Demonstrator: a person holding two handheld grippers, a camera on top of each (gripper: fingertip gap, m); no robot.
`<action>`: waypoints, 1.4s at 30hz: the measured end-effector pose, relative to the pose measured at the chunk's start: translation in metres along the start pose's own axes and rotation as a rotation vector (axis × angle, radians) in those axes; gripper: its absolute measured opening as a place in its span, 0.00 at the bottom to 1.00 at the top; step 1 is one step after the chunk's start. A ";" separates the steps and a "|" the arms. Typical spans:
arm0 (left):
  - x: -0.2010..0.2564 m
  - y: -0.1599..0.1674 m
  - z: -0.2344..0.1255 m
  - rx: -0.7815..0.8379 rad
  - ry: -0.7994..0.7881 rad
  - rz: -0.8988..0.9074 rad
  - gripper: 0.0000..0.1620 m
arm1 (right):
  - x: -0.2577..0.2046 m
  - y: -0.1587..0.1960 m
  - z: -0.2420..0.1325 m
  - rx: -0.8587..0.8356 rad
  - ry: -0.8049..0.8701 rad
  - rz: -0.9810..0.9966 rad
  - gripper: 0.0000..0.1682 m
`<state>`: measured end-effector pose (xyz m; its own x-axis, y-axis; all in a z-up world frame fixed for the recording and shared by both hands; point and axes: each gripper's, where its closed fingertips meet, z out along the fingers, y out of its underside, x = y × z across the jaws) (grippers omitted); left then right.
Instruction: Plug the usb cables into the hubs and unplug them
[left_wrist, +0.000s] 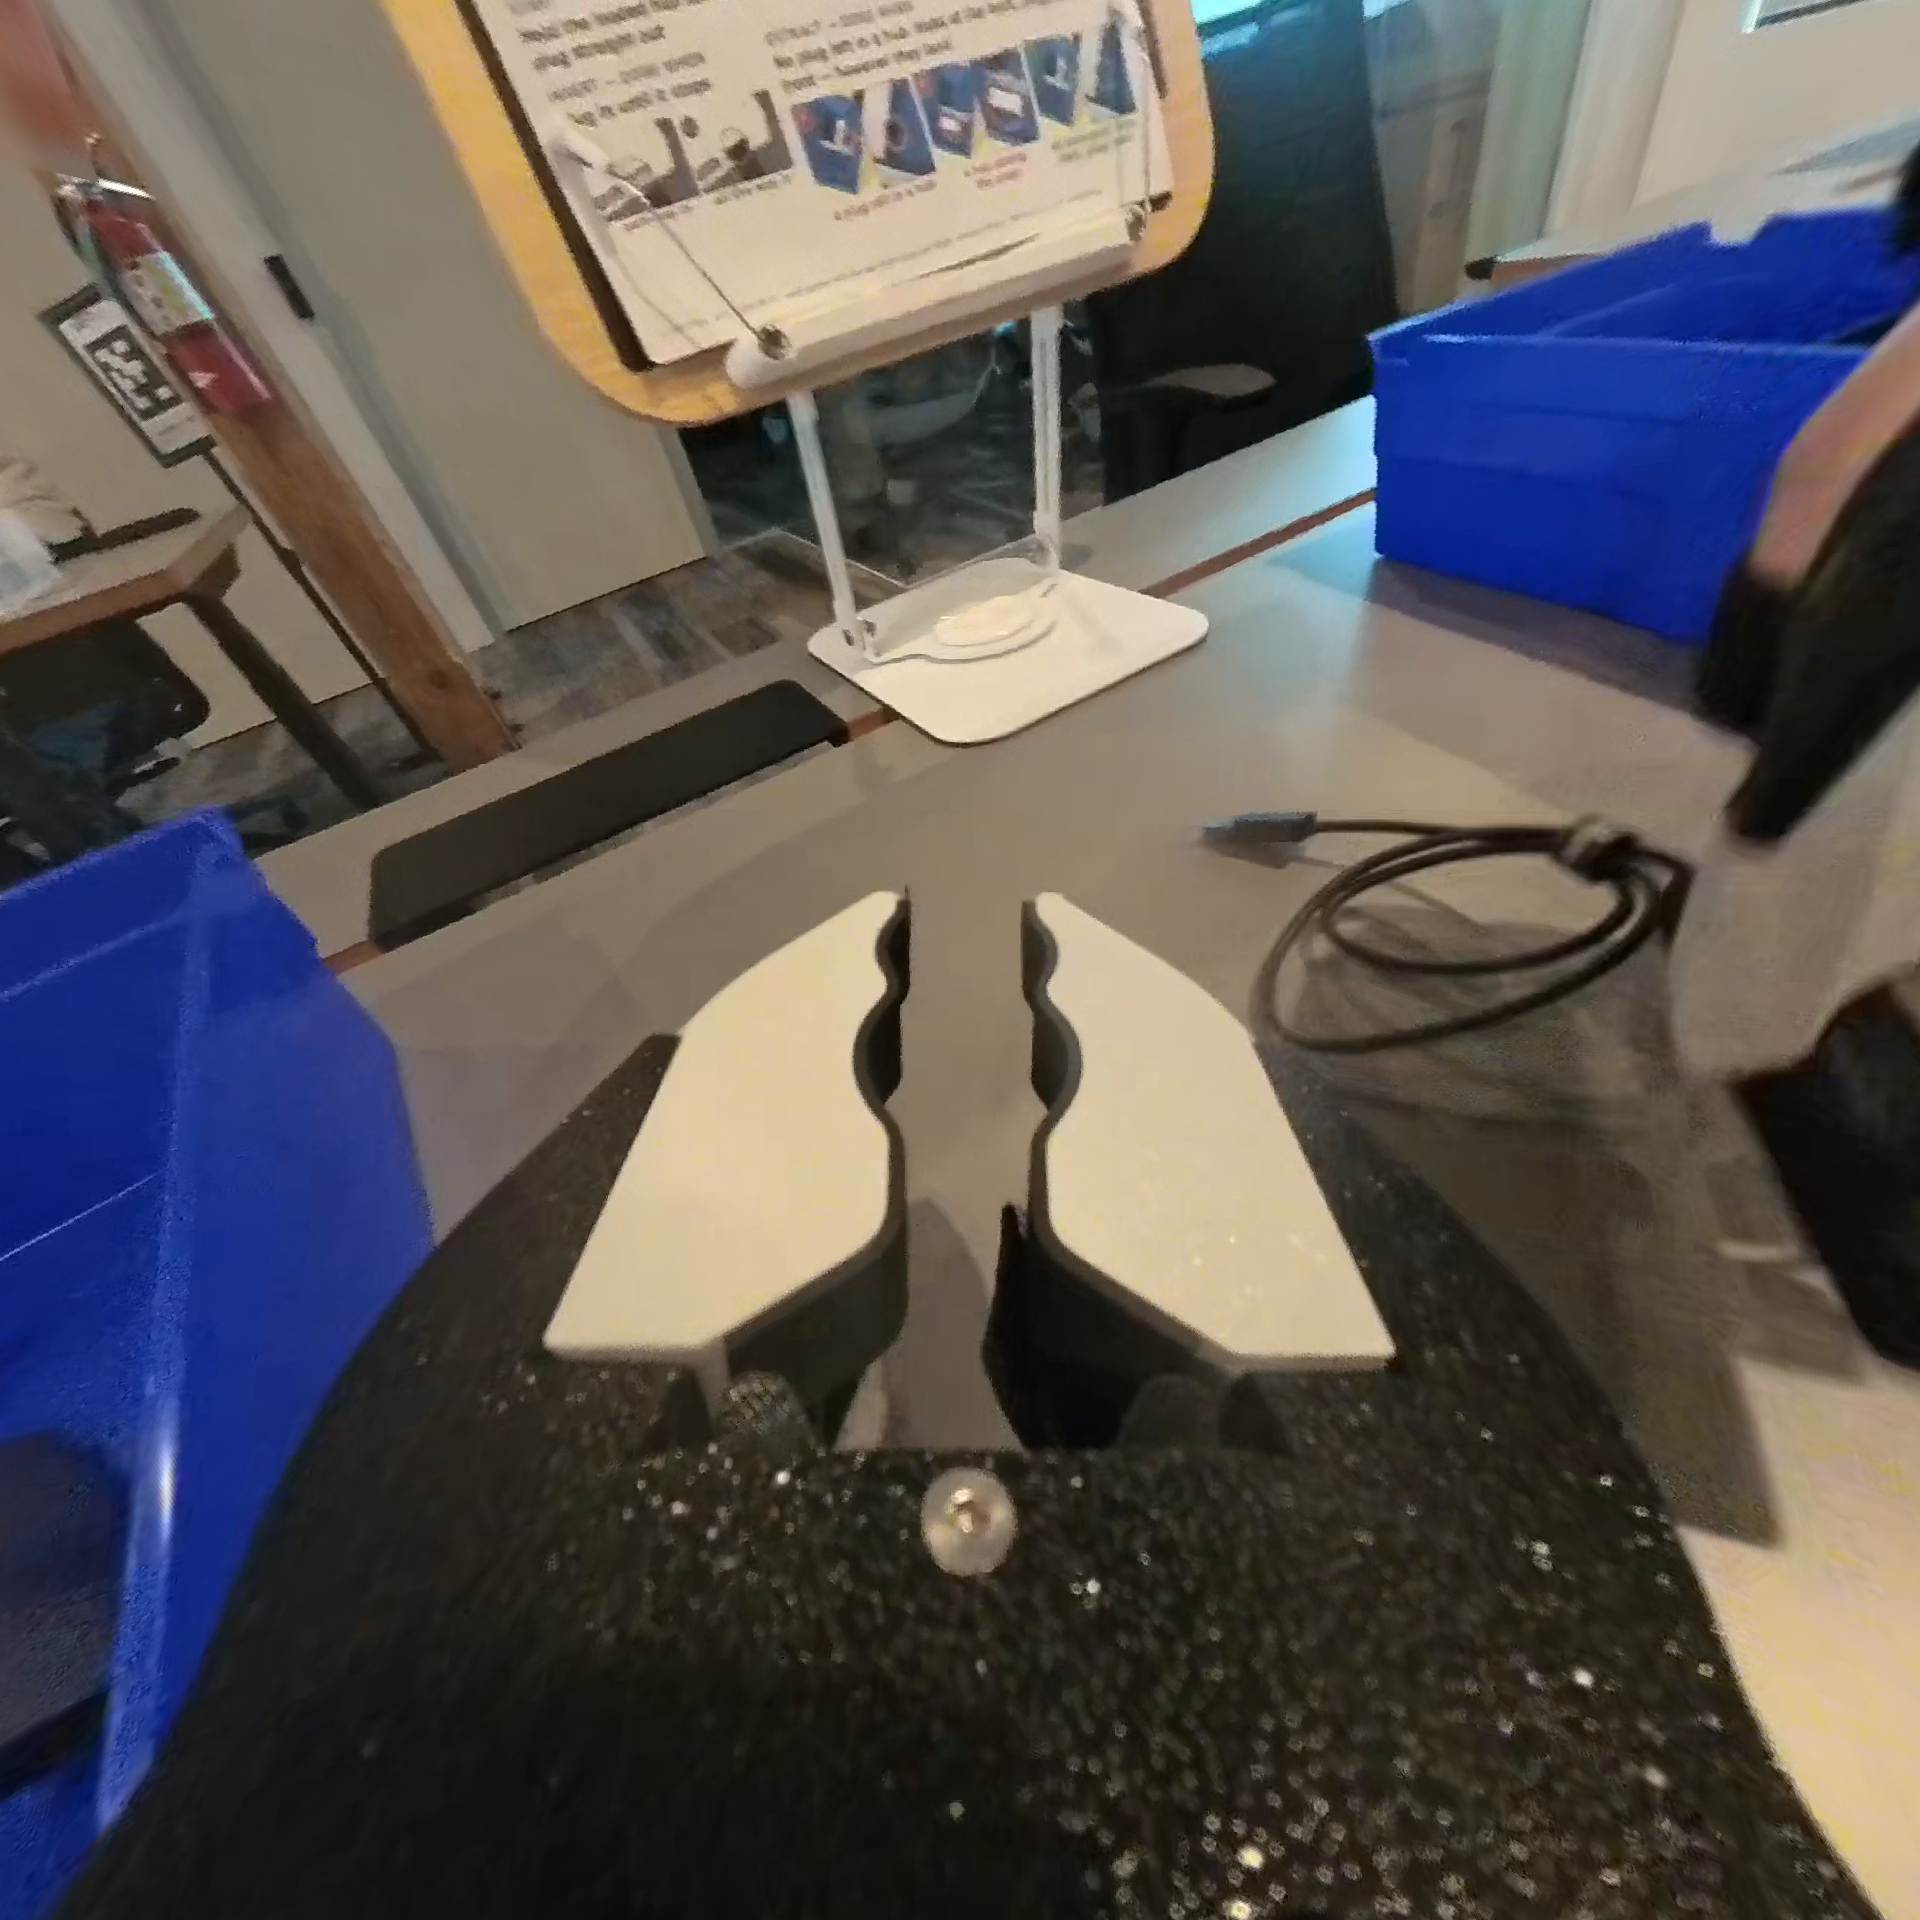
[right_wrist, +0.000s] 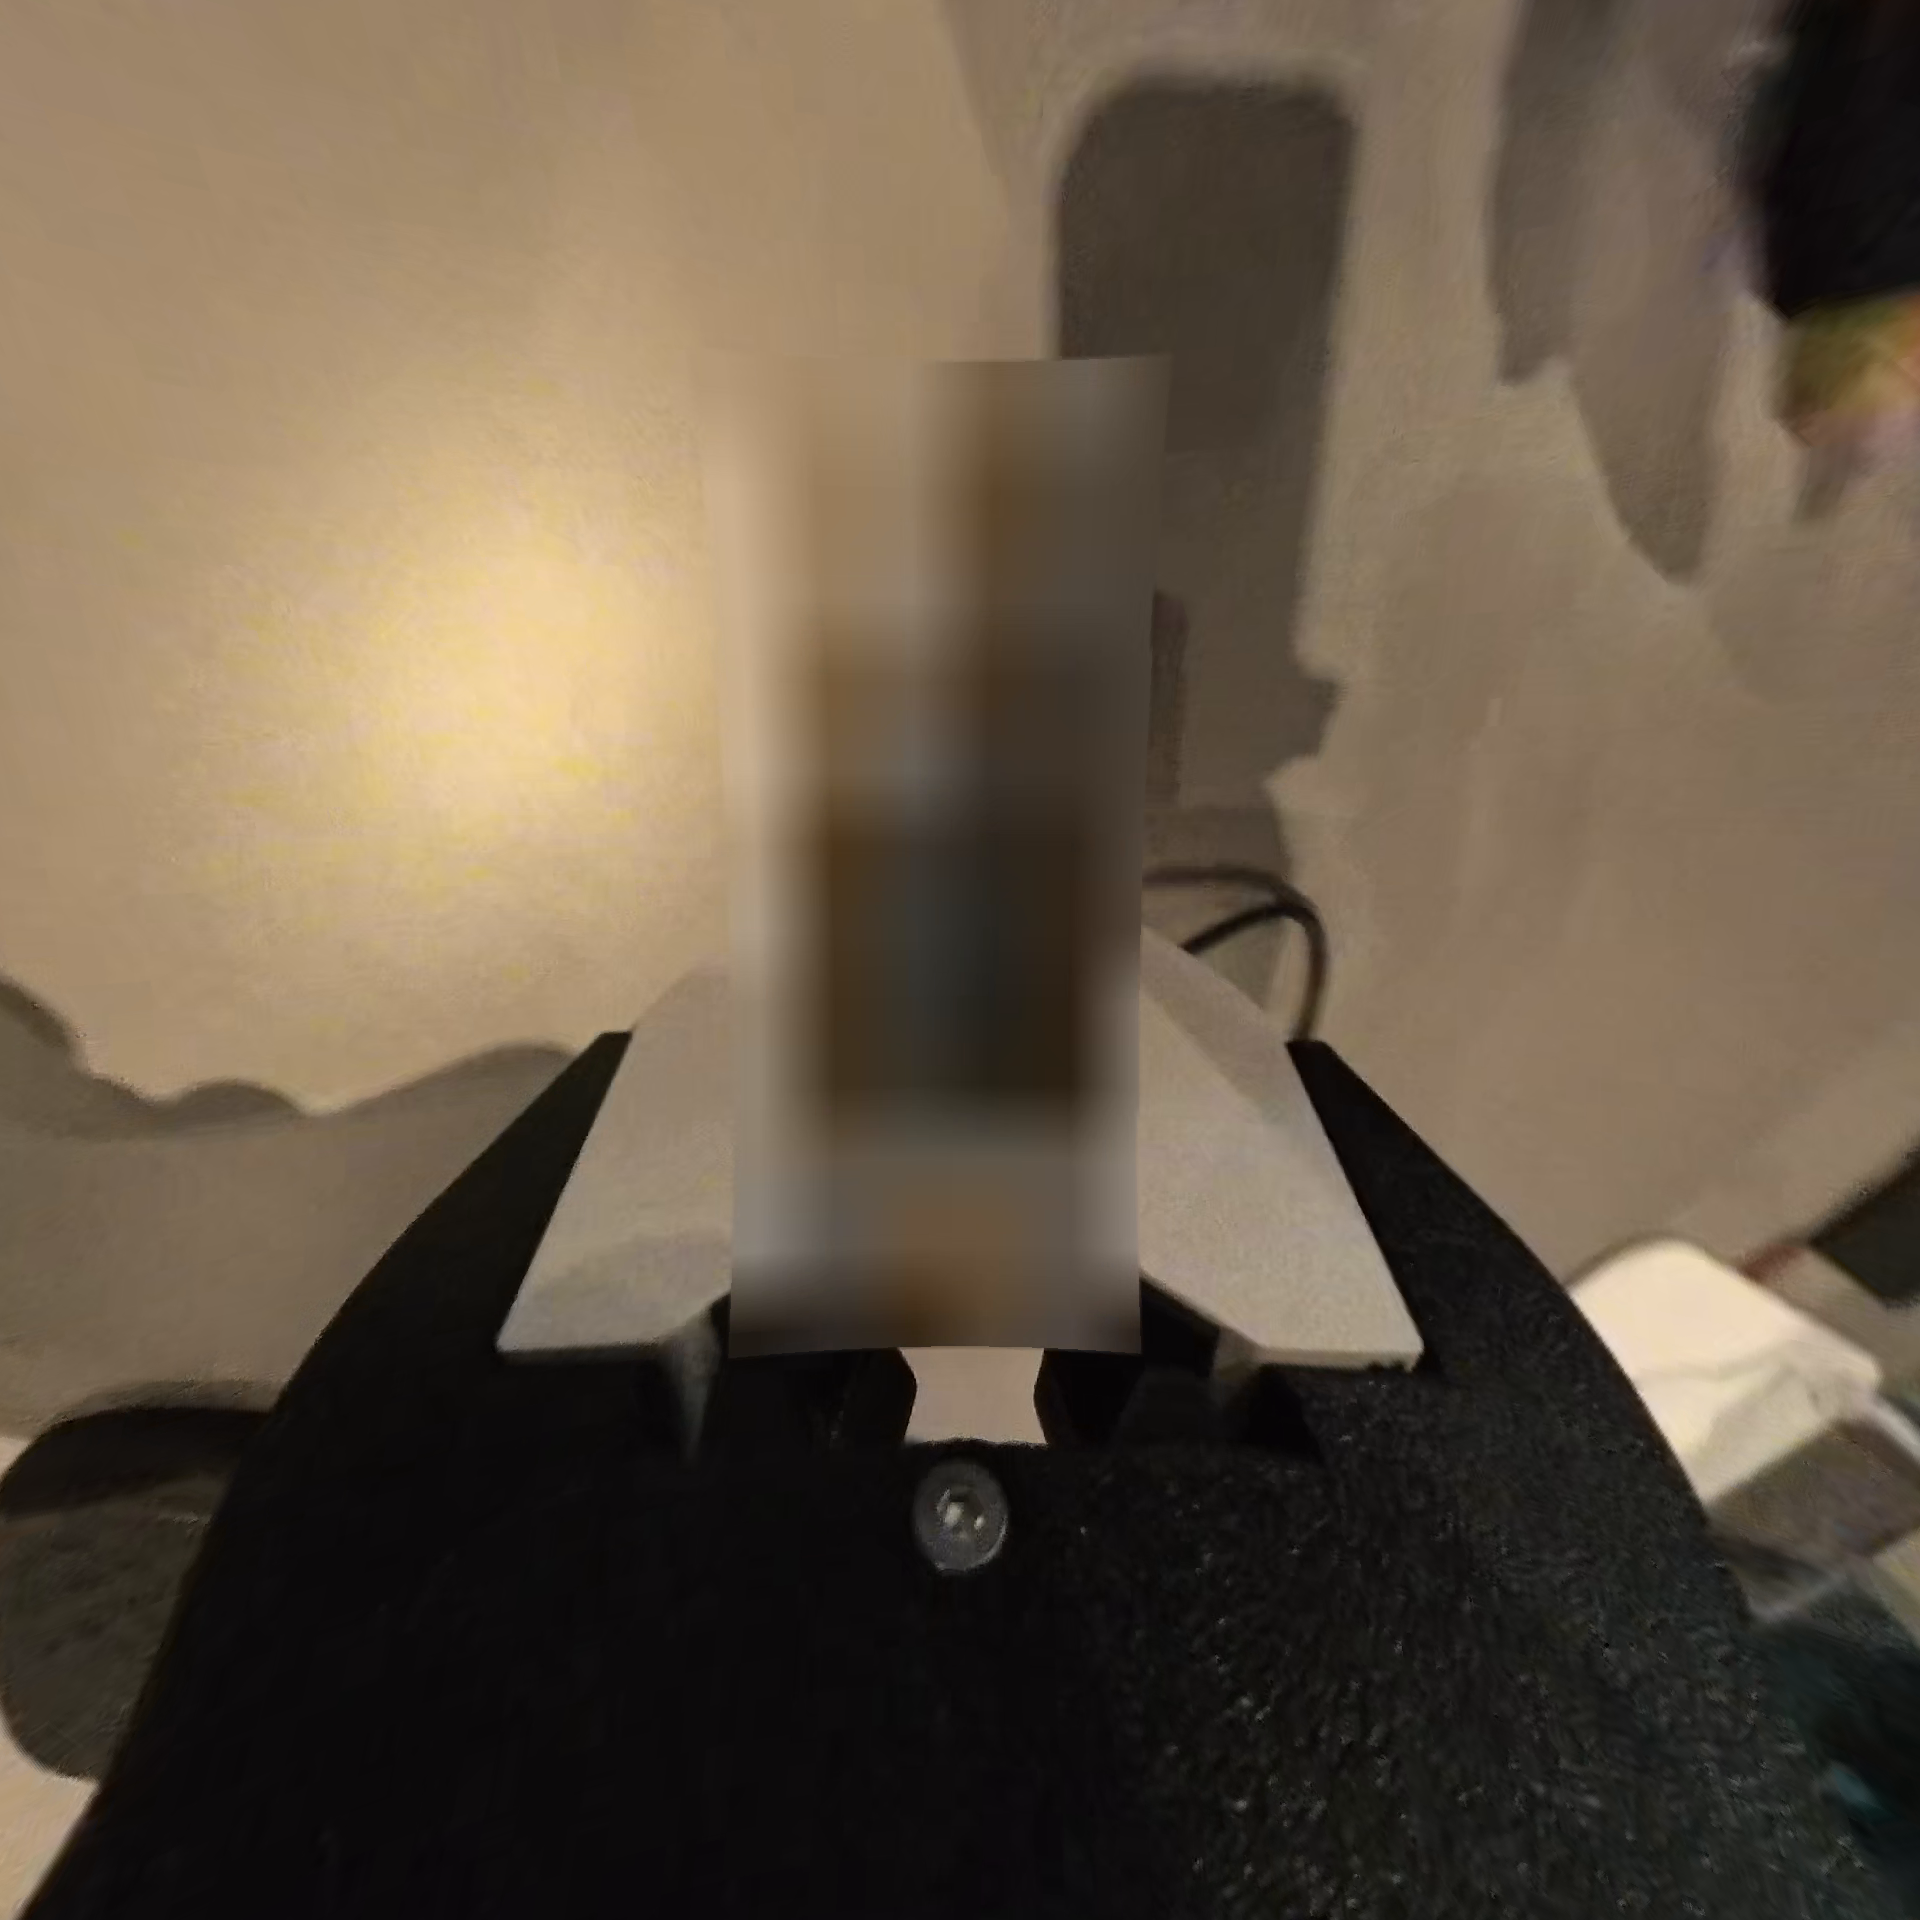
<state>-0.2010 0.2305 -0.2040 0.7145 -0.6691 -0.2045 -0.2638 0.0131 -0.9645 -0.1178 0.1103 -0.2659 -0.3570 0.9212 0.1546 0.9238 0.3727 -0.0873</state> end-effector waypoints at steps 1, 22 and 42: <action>-0.002 -0.001 -0.001 0.009 -0.007 -0.014 0.12 | 0.005 0.006 -0.017 0.028 0.046 0.035 0.21; 0.026 0.008 0.008 -0.041 0.037 0.143 0.12 | 0.058 0.277 -0.252 0.462 0.668 0.849 0.20; 0.037 0.019 0.013 -0.086 0.074 0.169 0.12 | 0.006 0.385 -0.094 -0.176 0.336 1.063 0.21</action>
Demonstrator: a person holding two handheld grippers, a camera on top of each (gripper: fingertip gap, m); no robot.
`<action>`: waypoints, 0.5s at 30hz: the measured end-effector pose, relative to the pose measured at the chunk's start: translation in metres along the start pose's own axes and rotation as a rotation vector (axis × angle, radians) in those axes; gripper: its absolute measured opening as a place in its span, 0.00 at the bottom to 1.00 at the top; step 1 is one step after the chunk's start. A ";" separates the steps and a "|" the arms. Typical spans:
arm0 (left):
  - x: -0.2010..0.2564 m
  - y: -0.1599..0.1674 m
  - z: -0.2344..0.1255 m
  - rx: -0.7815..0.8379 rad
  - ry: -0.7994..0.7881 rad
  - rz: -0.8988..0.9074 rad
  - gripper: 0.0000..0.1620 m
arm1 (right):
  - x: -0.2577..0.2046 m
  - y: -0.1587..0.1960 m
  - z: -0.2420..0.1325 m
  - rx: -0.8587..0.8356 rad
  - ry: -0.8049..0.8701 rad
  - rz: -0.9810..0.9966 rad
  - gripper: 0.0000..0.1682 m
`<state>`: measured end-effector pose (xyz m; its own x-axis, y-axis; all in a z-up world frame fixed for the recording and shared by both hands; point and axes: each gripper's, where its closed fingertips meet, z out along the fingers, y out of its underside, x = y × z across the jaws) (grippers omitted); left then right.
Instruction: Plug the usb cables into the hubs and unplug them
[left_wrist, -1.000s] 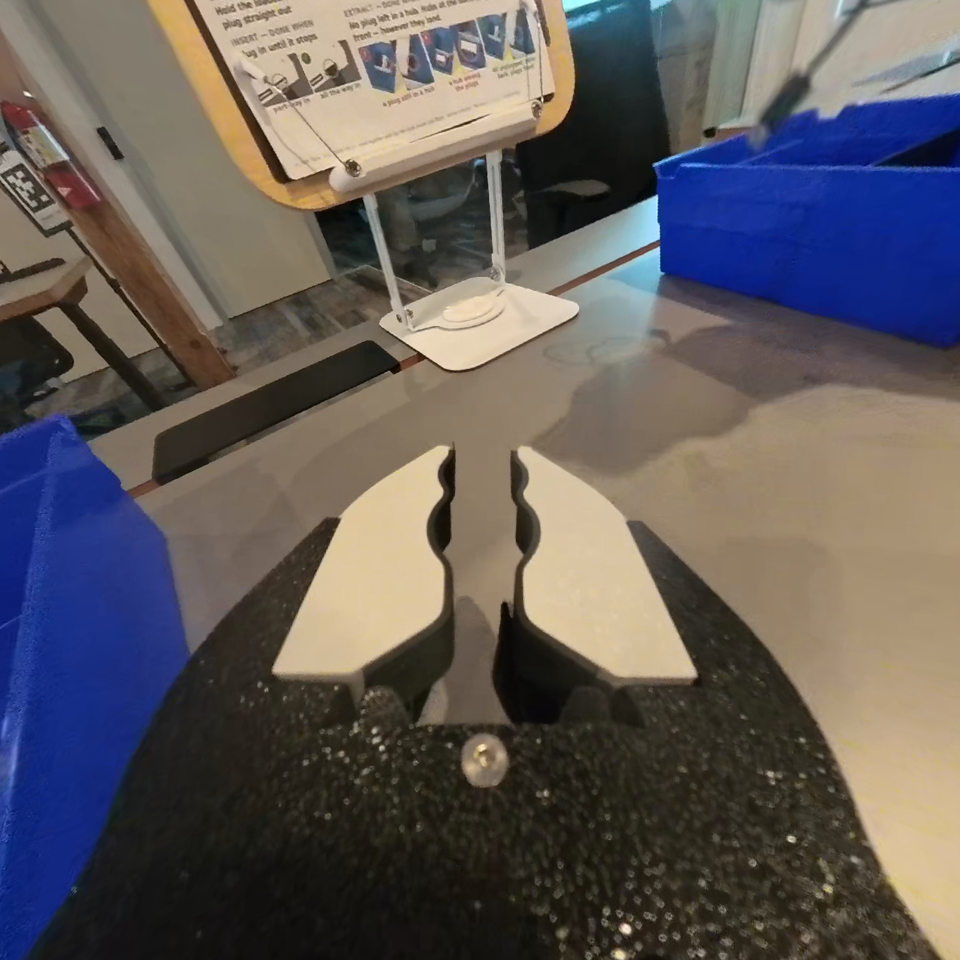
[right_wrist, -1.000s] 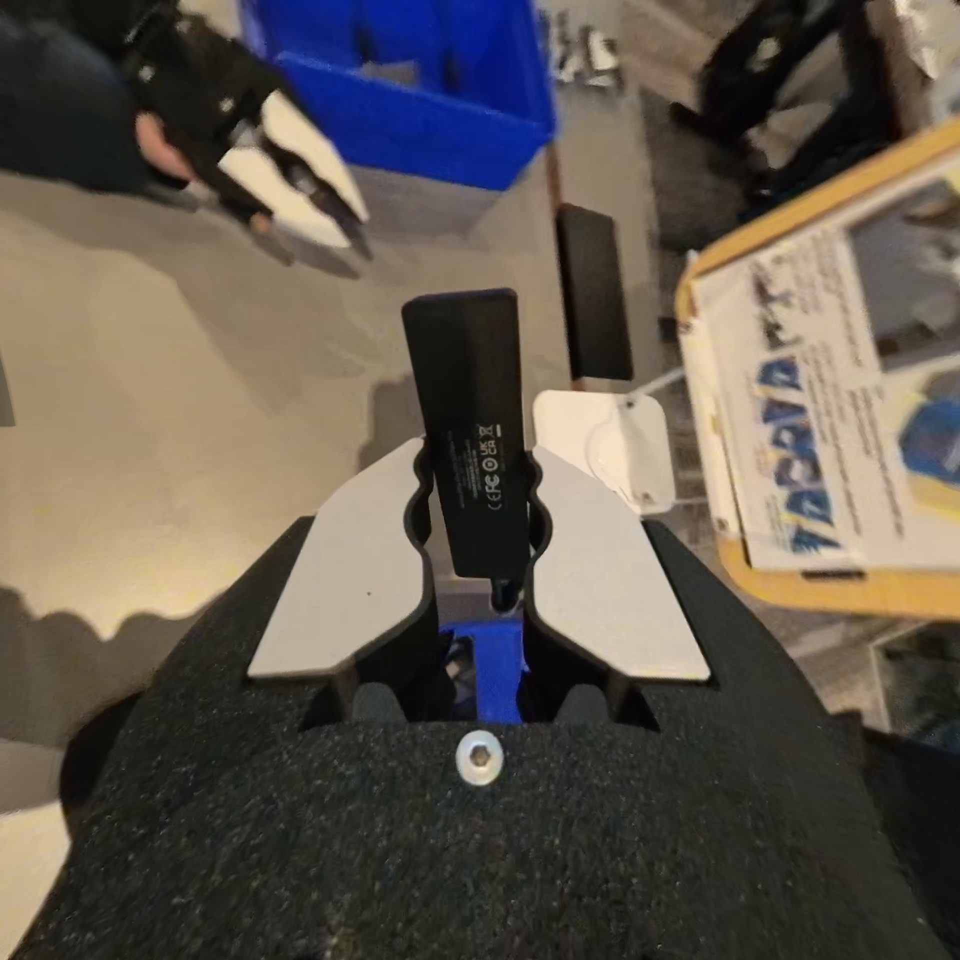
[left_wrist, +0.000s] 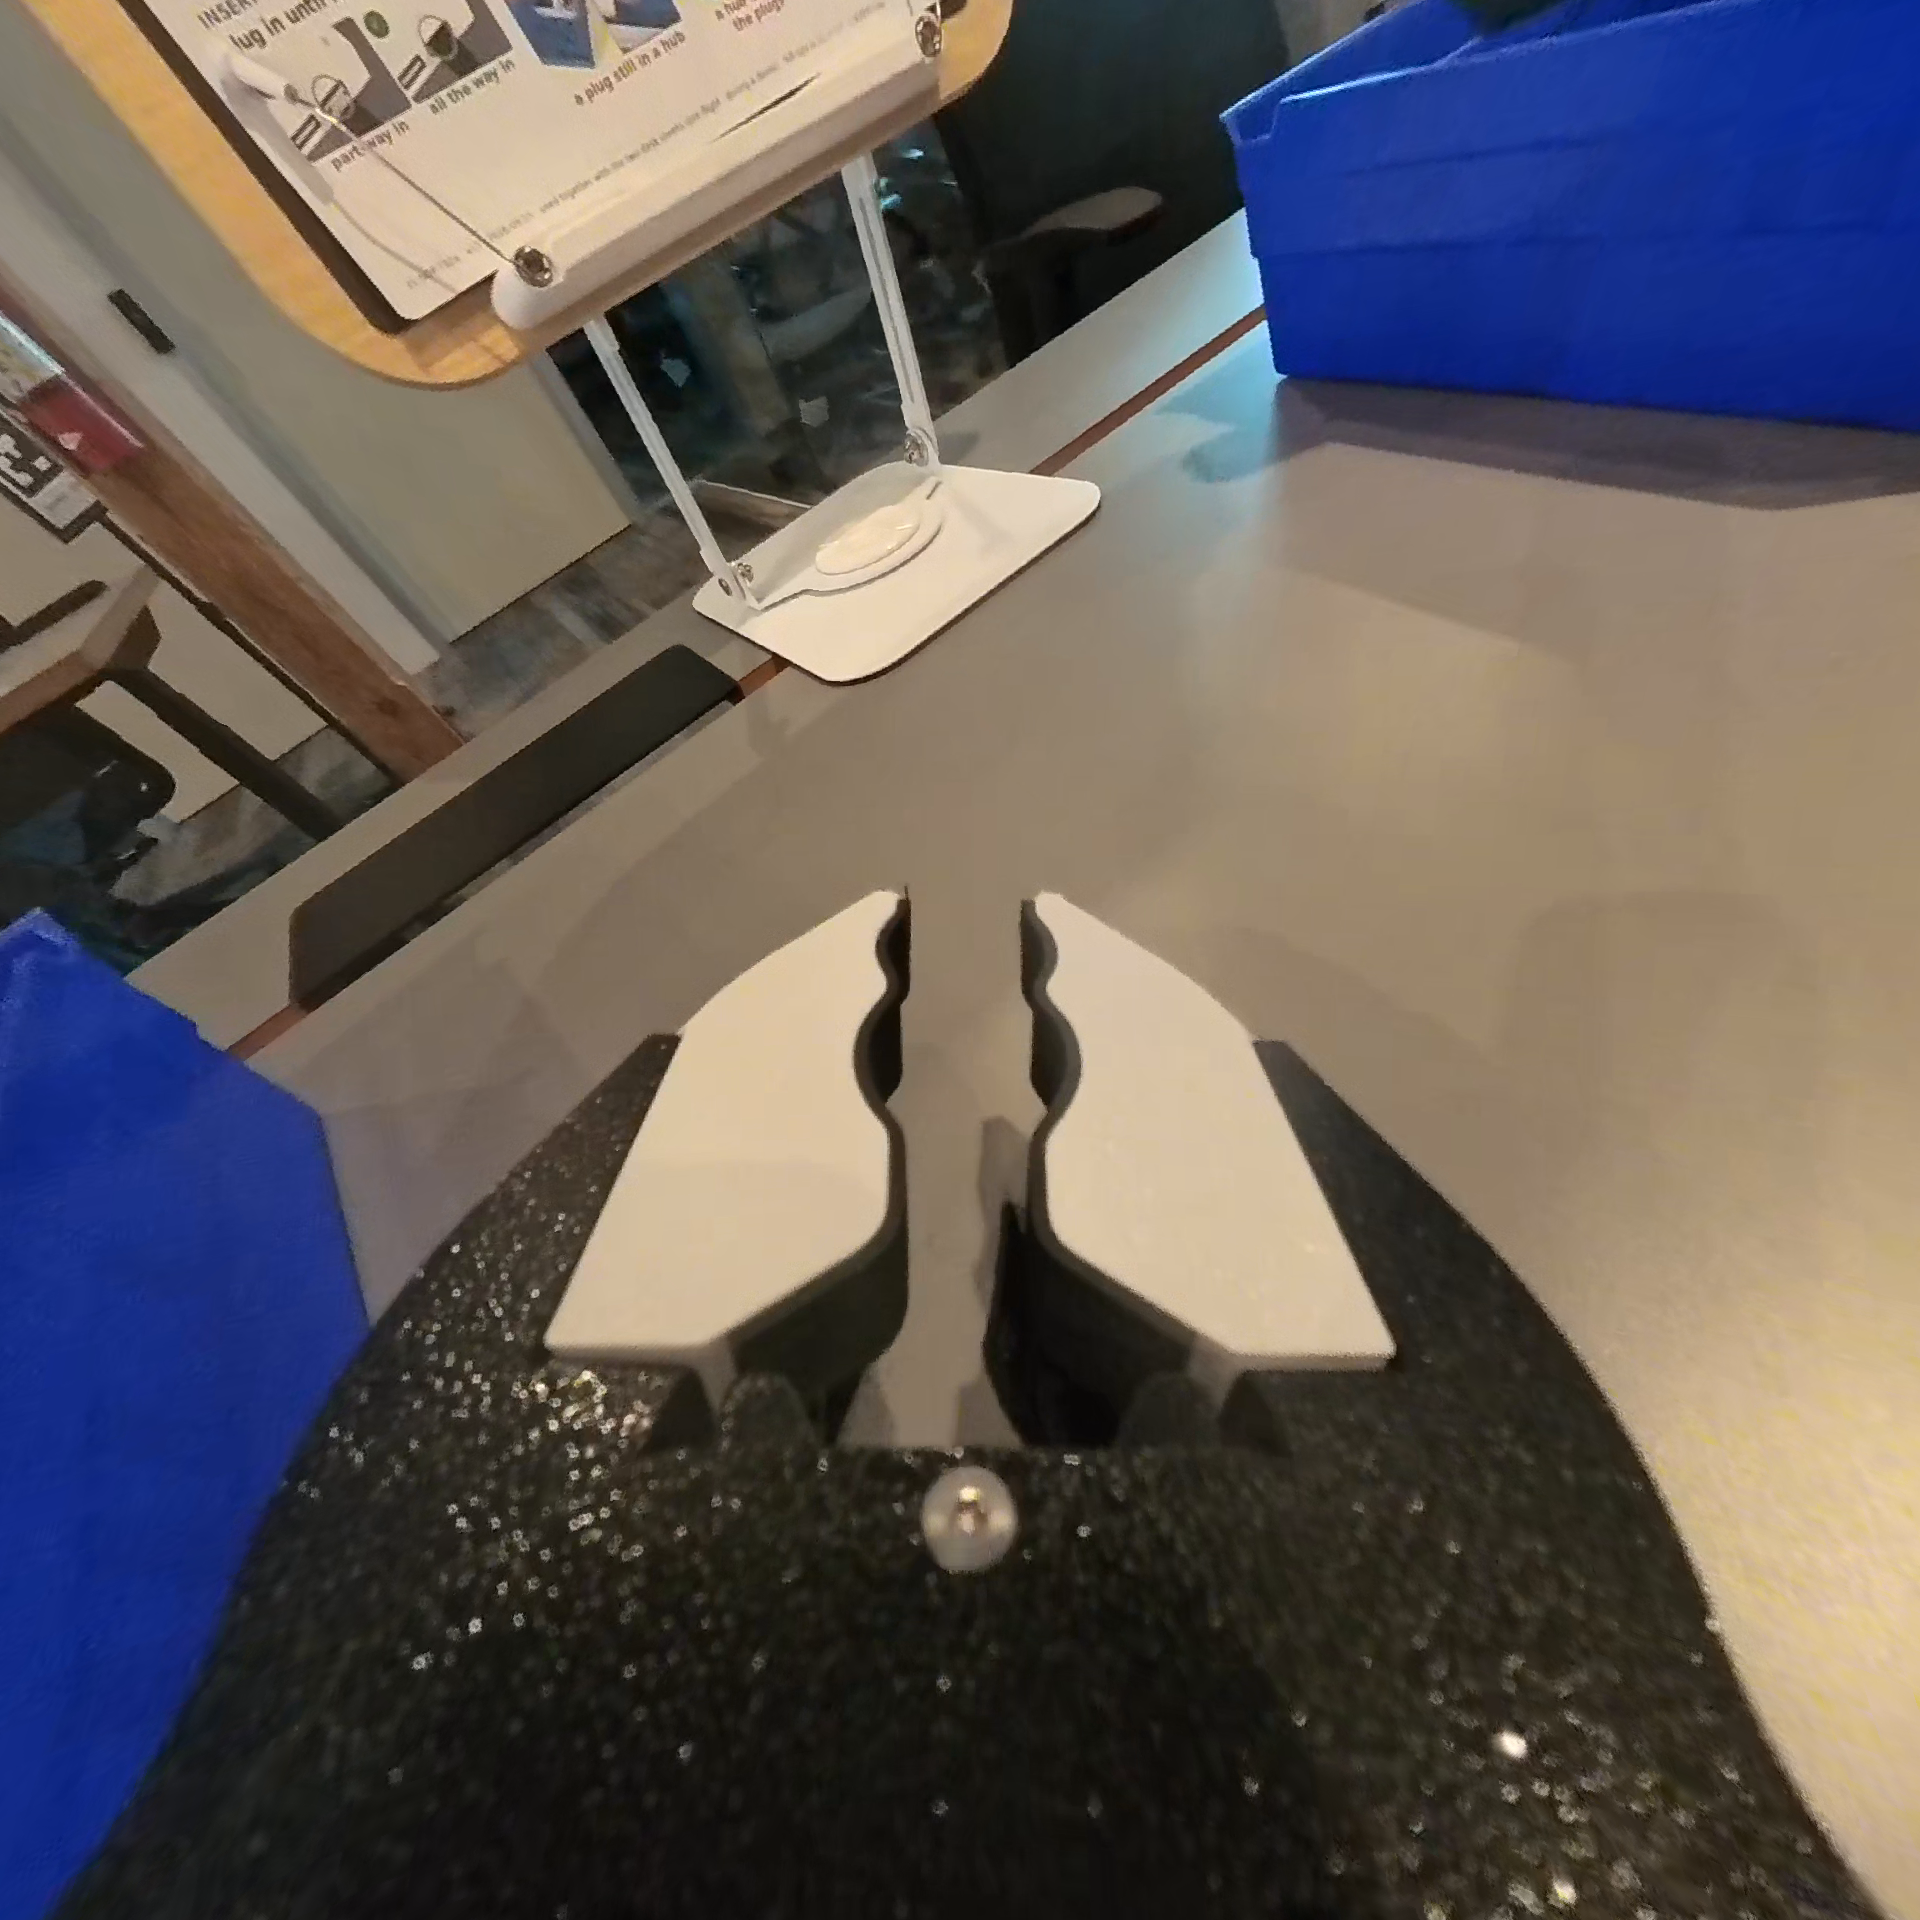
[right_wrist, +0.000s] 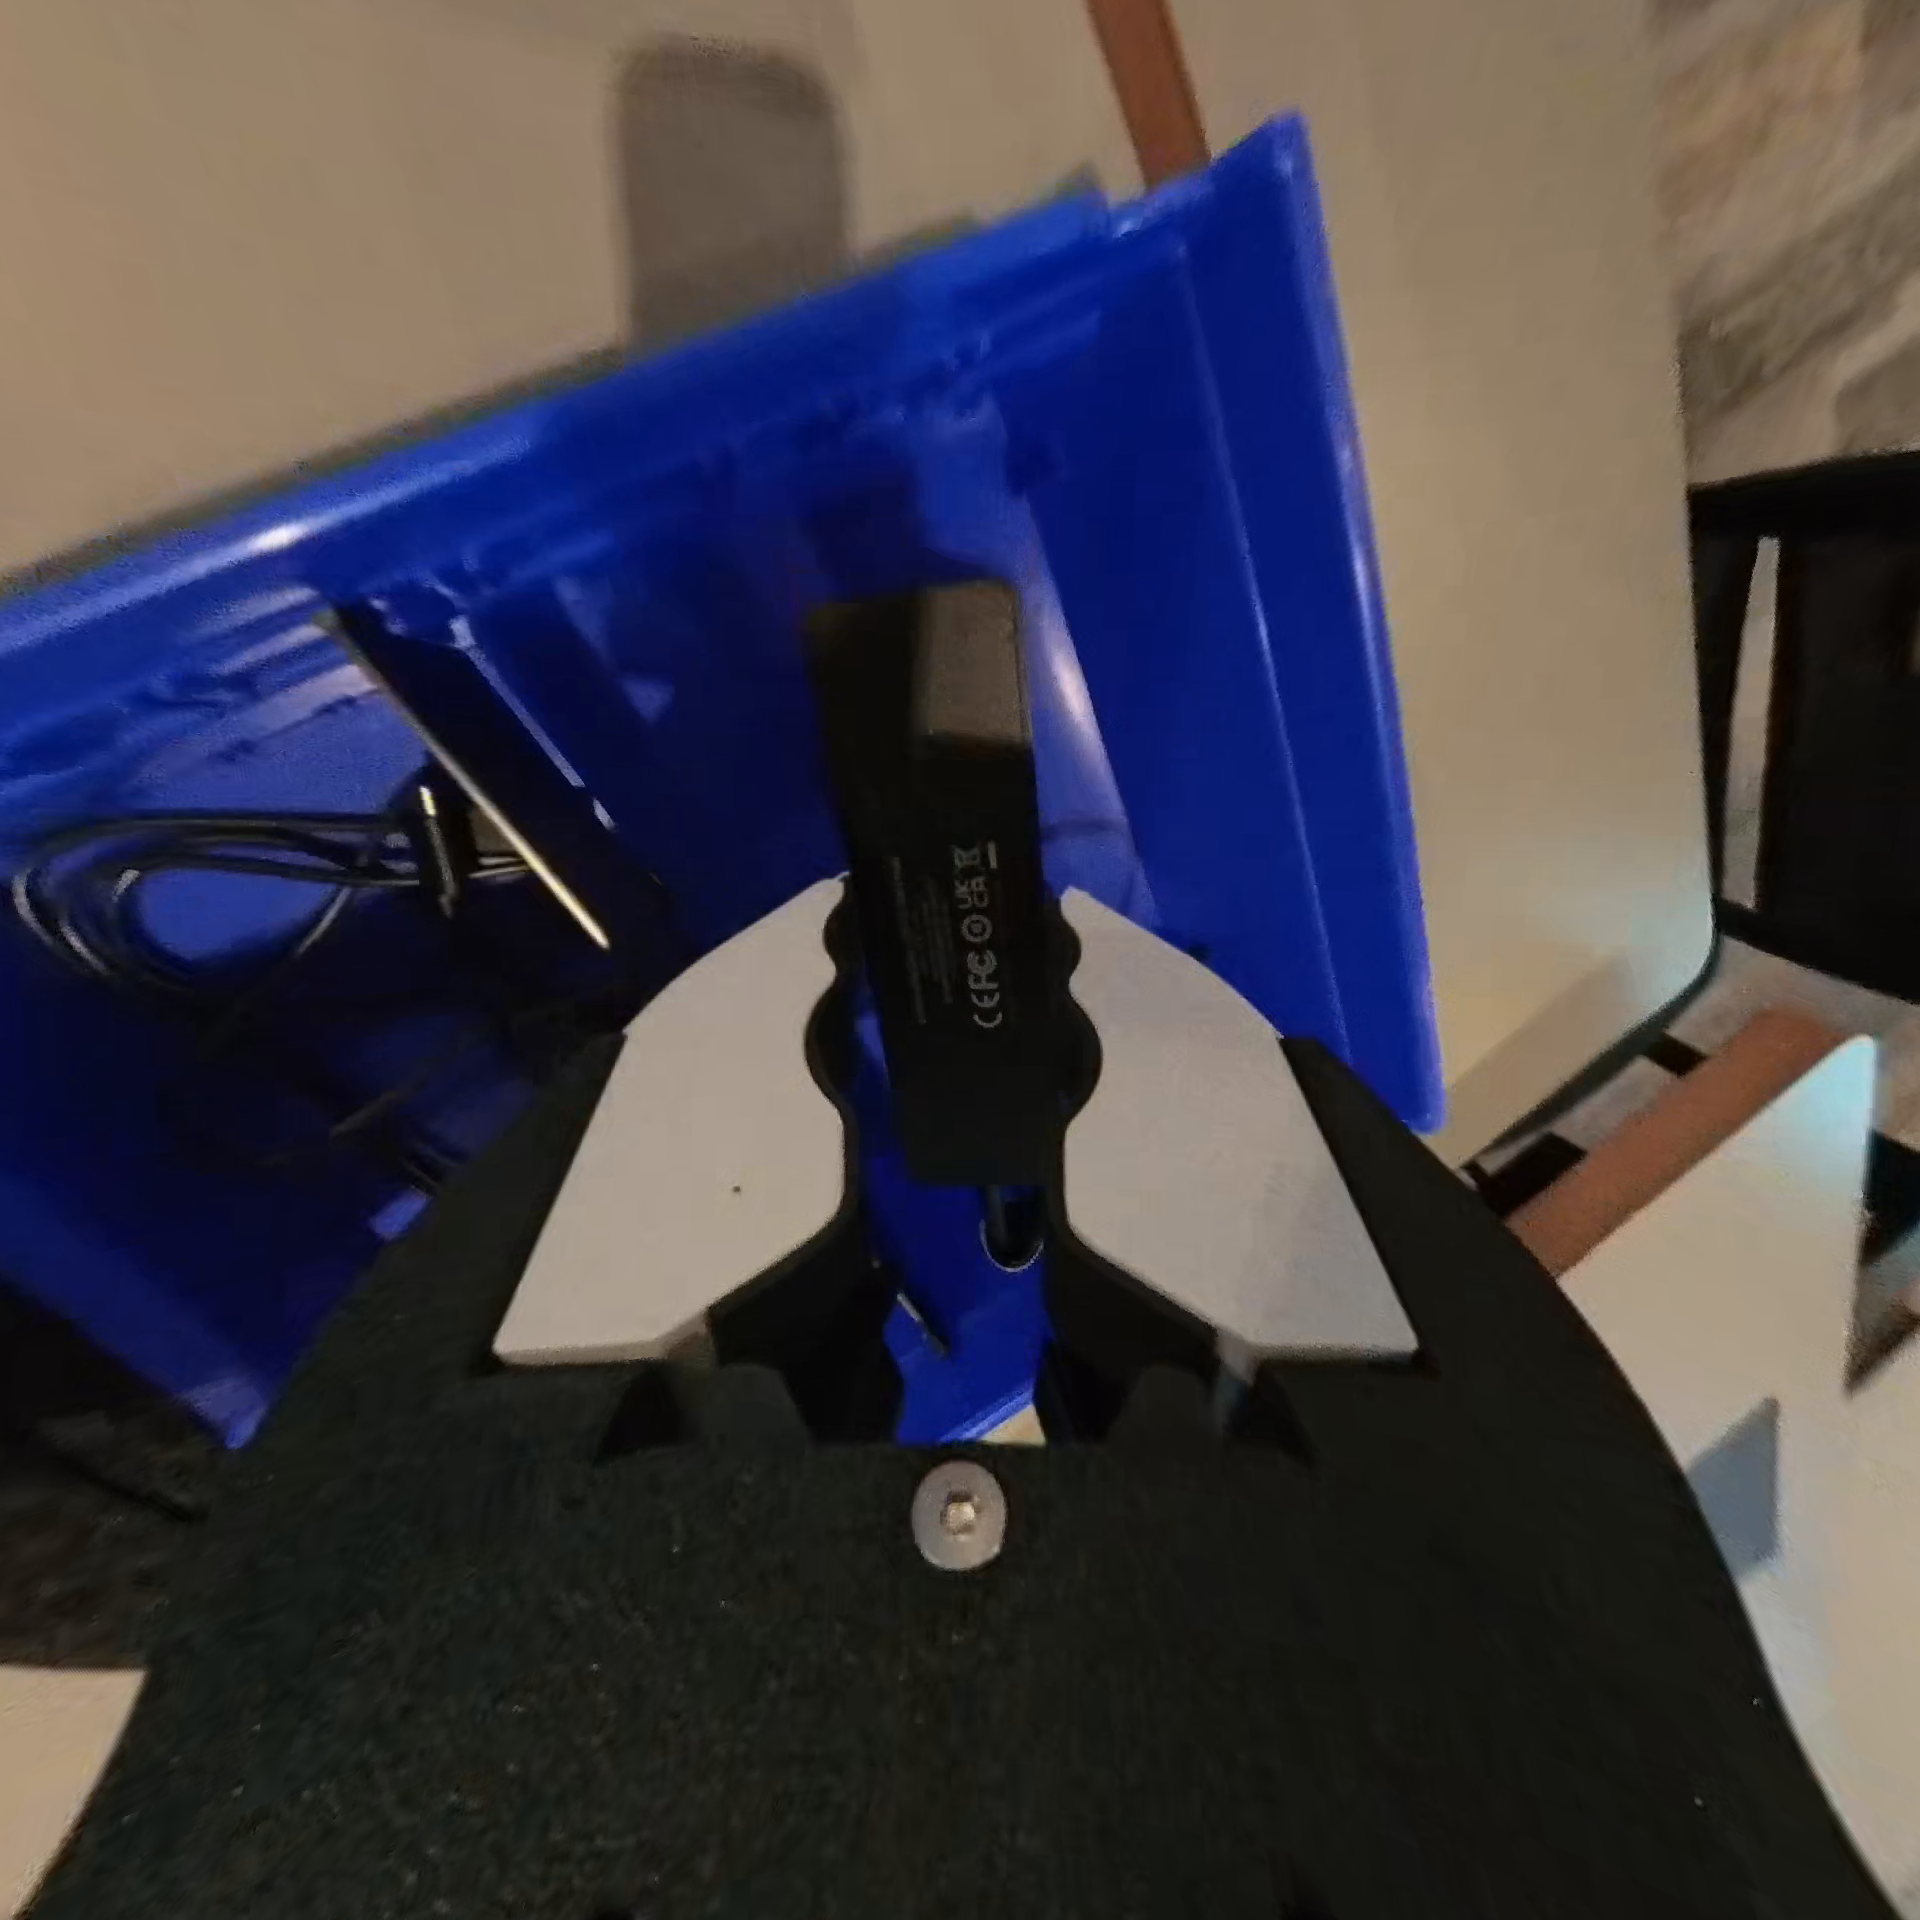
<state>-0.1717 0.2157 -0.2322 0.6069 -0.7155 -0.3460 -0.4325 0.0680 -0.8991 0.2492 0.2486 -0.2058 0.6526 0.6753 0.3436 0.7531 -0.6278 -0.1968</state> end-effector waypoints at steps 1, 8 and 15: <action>0.001 0.000 0.000 -0.002 0.001 0.003 0.12 | -0.001 0.001 0.005 -0.026 0.007 -0.006 0.21; 0.002 0.000 0.000 0.003 0.010 -0.001 0.13 | -0.005 -0.006 0.020 -0.024 -0.004 0.069 0.30; 0.001 -0.005 -0.003 0.026 0.008 -0.014 0.14 | -0.001 -0.032 -0.020 0.140 0.131 0.105 0.36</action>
<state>-0.1709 0.2122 -0.2268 0.6074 -0.7220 -0.3313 -0.4066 0.0757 -0.9105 0.2225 0.2604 -0.1818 0.7186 0.5473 0.4292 0.6918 -0.6260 -0.3599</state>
